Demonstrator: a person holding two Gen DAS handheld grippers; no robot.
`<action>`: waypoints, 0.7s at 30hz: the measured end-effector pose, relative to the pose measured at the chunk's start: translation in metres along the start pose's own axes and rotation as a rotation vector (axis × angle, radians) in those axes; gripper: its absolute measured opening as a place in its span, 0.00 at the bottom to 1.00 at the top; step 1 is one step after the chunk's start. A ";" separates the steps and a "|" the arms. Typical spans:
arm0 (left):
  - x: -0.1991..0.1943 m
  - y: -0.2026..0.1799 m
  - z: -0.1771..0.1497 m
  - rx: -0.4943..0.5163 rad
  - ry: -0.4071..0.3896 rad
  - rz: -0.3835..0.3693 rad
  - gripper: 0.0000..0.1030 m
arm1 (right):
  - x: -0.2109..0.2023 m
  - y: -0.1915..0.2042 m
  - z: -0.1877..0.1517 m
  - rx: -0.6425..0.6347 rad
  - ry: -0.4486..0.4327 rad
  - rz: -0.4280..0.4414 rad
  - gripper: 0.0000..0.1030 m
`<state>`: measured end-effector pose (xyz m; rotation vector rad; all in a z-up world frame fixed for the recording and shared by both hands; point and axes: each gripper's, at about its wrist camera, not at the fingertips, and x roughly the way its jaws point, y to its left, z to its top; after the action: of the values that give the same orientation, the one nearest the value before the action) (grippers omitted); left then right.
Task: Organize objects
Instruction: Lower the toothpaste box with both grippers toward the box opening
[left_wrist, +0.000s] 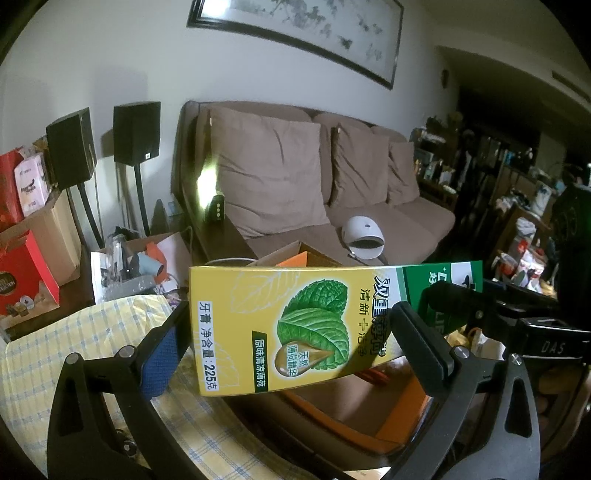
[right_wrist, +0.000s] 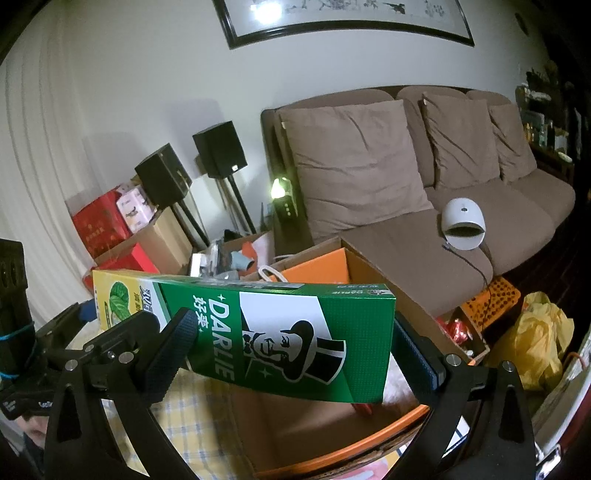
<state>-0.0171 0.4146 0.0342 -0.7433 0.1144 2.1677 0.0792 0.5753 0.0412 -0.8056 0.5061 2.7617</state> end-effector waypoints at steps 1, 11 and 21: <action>0.002 0.001 -0.001 -0.002 0.003 -0.001 1.00 | 0.001 0.000 0.000 0.000 0.003 -0.001 0.99; 0.012 0.007 -0.005 -0.009 0.024 -0.004 1.00 | 0.014 -0.003 -0.004 0.001 0.035 -0.008 0.99; 0.018 0.011 -0.007 -0.012 0.038 -0.004 1.00 | 0.022 -0.004 -0.005 0.008 0.057 -0.012 0.99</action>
<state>-0.0300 0.4172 0.0166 -0.7912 0.1203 2.1529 0.0646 0.5792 0.0239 -0.8855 0.5205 2.7309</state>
